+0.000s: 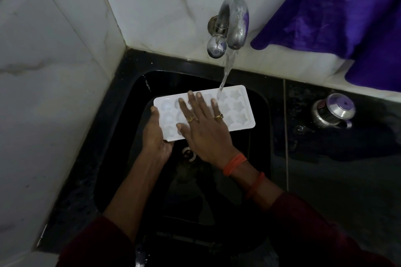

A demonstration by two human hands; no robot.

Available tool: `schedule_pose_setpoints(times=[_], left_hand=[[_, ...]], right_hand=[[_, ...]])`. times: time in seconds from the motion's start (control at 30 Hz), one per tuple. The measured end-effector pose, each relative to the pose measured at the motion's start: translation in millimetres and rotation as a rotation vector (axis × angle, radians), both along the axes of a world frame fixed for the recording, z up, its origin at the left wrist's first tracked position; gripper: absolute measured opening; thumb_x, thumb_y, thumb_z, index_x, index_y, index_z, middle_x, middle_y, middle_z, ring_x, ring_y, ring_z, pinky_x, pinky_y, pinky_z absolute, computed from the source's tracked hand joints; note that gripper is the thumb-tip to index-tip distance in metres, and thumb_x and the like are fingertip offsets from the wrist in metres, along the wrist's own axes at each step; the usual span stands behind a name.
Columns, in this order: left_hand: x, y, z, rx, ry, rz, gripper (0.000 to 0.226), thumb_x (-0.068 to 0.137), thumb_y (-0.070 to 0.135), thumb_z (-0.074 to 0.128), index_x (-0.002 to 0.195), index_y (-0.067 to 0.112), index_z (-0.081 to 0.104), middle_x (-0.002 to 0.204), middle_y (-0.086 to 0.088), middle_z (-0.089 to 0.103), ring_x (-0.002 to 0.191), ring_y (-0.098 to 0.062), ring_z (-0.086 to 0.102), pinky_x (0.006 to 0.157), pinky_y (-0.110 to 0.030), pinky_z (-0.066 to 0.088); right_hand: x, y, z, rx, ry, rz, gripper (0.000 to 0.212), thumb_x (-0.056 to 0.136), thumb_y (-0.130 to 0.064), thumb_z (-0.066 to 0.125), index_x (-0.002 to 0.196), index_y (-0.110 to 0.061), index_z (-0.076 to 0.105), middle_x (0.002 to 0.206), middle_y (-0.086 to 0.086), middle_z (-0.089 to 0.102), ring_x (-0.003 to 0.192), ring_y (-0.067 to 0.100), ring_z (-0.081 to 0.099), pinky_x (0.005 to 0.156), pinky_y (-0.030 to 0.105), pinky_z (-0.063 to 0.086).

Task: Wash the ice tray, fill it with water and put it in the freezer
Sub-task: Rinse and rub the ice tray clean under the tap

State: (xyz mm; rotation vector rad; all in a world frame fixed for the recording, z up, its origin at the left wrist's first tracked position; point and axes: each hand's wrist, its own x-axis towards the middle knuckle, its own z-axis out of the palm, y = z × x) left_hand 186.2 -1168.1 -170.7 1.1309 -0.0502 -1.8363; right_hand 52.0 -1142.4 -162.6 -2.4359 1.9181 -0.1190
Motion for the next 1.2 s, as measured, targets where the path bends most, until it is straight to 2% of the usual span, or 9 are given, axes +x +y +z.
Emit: schedule_pose_setpoints(times=[0.13,0.3,0.47,0.6,0.73,0.87,1.03,1.13,1.2], left_hand=[[3,-5,-2,-0.025,-0.004,0.010,0.063,0.100,0.059,0.046,0.135,0.008,0.058,0.126,-0.021,0.068,0.111,-0.041,0.068,0.082,-0.054,0.059],[3,-9,-4,-0.026,-0.079,-0.012,0.060,0.100,0.058,0.045,0.133,0.011,0.061,0.125,-0.018,0.070,0.111,-0.038,0.069,0.095,-0.057,0.055],[-11,-5,-4,-0.023,-0.086,-0.063,0.057,0.103,0.054,0.043,0.144,0.015,0.048,0.130,0.000,0.063,0.103,-0.013,0.067,0.094,-0.034,0.055],[-30,-4,-8,0.006,0.162,-0.121,0.065,0.098,0.057,0.053,0.144,0.011,0.051,0.138,-0.012,0.062,0.124,-0.029,0.062,0.106,-0.047,0.048],[-43,-1,-8,0.049,0.353,-0.152,0.055,0.099,0.052,0.055,0.141,0.016,0.058,0.140,-0.005,0.062,0.130,-0.027,0.058,0.116,-0.046,0.038],[-47,3,-1,0.091,0.417,-0.171,0.049,0.102,0.047,0.052,0.099,0.007,0.079,0.106,-0.007,0.077,0.098,-0.024,0.075,0.078,-0.038,0.062],[-52,0,-3,0.092,0.344,-0.166,0.055,0.102,0.047,0.048,0.134,0.004,0.059,0.118,-0.017,0.072,0.101,-0.029,0.073,0.090,-0.040,0.059],[-56,-2,0,0.067,0.320,-0.162,0.055,0.102,0.046,0.047,0.133,0.002,0.059,0.124,-0.021,0.069,0.106,-0.032,0.069,0.083,-0.041,0.062],[-61,-3,0,0.081,0.323,-0.174,0.055,0.101,0.047,0.050,0.136,0.004,0.058,0.131,-0.019,0.066,0.115,-0.031,0.066,0.102,-0.041,0.052]], right_hand=[[-34,-14,4,0.023,0.006,-0.126,0.068,0.103,-0.059,0.015,0.162,-0.026,0.008,0.169,0.008,0.002,0.156,0.027,0.001,0.126,0.051,0.004],[-64,-16,3,0.039,-0.023,-0.280,0.074,0.099,-0.064,0.012,0.162,-0.025,0.005,0.169,0.011,0.000,0.156,0.030,-0.001,0.126,0.053,0.005],[-46,-12,6,0.027,-0.001,-0.210,0.075,0.101,-0.062,0.016,0.162,-0.018,0.004,0.168,0.014,-0.001,0.156,0.031,-0.002,0.125,0.053,-0.002],[-14,-5,3,0.005,0.043,-0.014,0.064,0.104,-0.055,0.014,0.161,-0.027,0.012,0.169,0.012,0.006,0.156,0.033,0.004,0.124,0.057,0.007],[-1,-1,-2,0.005,0.089,0.025,0.061,0.104,-0.039,0.014,0.161,-0.017,0.016,0.168,0.008,0.011,0.156,0.027,0.008,0.125,0.052,0.012],[-15,4,-5,0.020,0.141,0.074,0.065,0.103,-0.041,0.012,0.160,-0.010,0.015,0.168,0.010,0.012,0.156,0.026,0.009,0.125,0.051,0.013],[-47,1,2,0.000,0.158,0.011,0.061,0.105,-0.047,0.018,0.161,-0.022,0.018,0.168,0.009,0.013,0.155,0.029,0.011,0.124,0.055,0.010],[-66,-1,7,-0.023,0.162,-0.135,0.061,0.105,-0.048,0.020,0.161,-0.023,0.017,0.168,0.012,0.014,0.155,0.031,0.012,0.124,0.056,0.011],[-60,3,7,-0.026,0.138,-0.139,0.063,0.104,-0.048,0.022,0.161,-0.021,0.018,0.167,0.013,0.014,0.155,0.032,0.012,0.124,0.056,0.011]])
